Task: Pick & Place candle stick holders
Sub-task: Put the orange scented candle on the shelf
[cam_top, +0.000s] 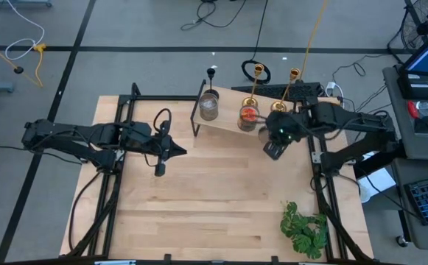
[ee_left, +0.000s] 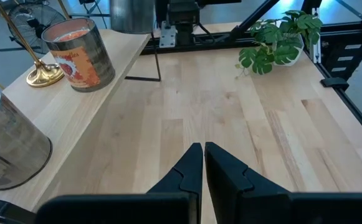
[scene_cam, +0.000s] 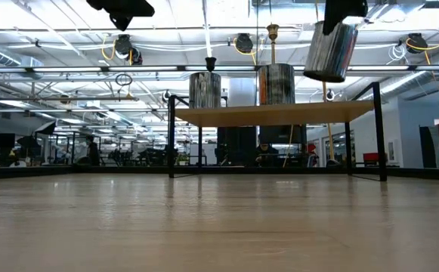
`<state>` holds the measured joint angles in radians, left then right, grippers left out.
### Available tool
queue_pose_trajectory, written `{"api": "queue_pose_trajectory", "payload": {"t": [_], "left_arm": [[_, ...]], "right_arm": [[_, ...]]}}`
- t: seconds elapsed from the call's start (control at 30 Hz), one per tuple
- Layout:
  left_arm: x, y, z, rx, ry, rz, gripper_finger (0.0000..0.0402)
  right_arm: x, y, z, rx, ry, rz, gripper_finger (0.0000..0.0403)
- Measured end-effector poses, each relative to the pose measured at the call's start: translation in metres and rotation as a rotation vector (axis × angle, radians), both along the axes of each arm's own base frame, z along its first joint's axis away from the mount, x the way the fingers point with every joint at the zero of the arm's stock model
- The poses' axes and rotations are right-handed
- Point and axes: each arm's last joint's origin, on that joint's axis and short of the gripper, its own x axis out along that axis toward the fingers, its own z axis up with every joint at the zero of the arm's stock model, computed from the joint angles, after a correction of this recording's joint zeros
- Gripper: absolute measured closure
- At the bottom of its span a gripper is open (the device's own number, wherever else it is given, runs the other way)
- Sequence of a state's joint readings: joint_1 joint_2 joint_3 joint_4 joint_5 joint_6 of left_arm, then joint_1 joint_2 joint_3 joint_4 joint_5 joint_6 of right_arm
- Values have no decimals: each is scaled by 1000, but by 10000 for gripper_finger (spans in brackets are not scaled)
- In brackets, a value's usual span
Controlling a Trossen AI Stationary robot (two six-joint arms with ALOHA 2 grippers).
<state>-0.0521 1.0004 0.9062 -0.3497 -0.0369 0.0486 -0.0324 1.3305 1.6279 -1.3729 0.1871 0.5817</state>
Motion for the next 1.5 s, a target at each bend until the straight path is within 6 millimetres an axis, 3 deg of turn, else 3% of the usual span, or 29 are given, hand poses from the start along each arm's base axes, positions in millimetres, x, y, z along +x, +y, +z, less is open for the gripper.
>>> {"api": "queue_pose_trajectory", "payload": {"t": [0.23,0.43,0.77,1.27,1.5], "left_arm": [[-1,0,-1,0,16,0,376],[-1,0,-2,1,23,0,376],[-1,0,-2,0,21,0,376],[-1,0,-2,0,20,0,376],[-1,0,-2,-1,20,0,376]], "right_arm": [[1,-30,-4,-13,45,-81,403],[5,-44,-12,-12,97,-94,403],[11,-52,-38,66,184,-80,400],[16,-59,-39,37,139,-51,398],[16,-59,-39,35,143,-52,363]]}}
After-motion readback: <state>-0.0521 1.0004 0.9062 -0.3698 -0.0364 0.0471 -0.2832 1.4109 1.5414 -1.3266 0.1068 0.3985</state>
